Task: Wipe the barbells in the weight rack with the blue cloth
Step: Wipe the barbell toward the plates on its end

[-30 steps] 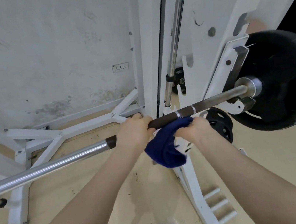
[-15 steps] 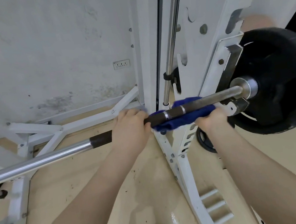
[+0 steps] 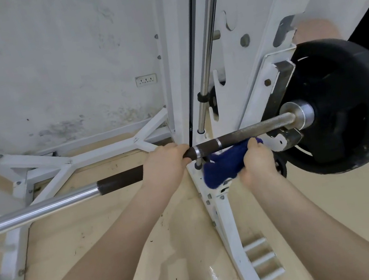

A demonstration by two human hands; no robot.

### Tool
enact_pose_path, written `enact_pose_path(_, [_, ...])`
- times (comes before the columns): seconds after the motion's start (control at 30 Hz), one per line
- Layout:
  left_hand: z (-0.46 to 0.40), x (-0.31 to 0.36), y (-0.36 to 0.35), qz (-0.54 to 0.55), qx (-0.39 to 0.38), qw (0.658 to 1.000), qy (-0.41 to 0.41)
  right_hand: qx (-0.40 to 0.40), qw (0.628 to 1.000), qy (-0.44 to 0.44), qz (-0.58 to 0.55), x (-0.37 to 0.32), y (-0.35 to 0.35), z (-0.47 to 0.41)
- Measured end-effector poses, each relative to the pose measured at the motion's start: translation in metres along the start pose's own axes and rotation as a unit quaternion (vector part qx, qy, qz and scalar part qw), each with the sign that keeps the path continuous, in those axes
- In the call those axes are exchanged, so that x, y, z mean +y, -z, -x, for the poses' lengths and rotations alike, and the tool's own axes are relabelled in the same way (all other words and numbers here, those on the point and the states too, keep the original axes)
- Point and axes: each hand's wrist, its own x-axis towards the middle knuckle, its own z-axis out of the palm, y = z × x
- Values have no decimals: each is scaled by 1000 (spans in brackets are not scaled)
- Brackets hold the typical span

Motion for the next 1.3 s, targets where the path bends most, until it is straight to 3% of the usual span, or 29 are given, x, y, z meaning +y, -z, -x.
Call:
enact_pose_path(0.03, [0,-1,-2,4,8,1000,0,10,994,74,74,7,5,3])
enact_pose_path(0.1, [1,-2,-5,3,18,1000,-3,18,949,257,183,6,14,10])
enact_pose_path(0.2, [0,-3,-6,4,23,1000,-2,-29,826,470,311,-21,4,8])
enact_pose_path(0.27, [0,-3,-6,2,30,1000,-6,-114,727,494,463,-31,-13,-4])
enact_pose_path(0.3, [1,-3,-6,1,32,999,-8,-136,660,487,556,-25,-17,-14])
enact_pose_path(0.33, [1,-4,-5,3,30,999,-10,-136,605,482,618,-17,-18,-25])
enact_pose_path(0.37, [1,-5,-5,5,27,1000,-12,-121,580,484,644,-12,-17,-35])
enact_pose_path(0.53, [4,-8,-3,25,21,999,-25,19,569,489,662,-10,-33,-38])
enact_pose_path(0.63, [4,-7,-1,22,17,999,-19,-37,558,562,609,13,-40,-25])
enact_pose_path(0.7, [3,-5,1,24,13,1000,-10,-66,518,611,595,17,-32,-24])
enact_pose_path(0.77, [4,-4,4,32,9,999,-3,-54,478,598,642,0,-24,-33])
enact_pose_path(0.8, [5,-3,5,37,10,999,-1,-13,476,578,662,-10,-19,-40])
enact_pose_path(0.9, [7,-4,4,51,20,998,8,94,528,513,671,-23,-10,-43])
enact_pose_path(1.13, [5,-7,2,57,-1,998,8,-59,524,584,617,18,-44,-7])
enact_pose_path(1.2, [9,-14,7,73,-18,997,-1,-22,514,549,659,3,-33,-17])
enact_pose_path(1.3, [20,-32,16,60,-8,998,-12,65,527,534,658,-5,-33,-15])
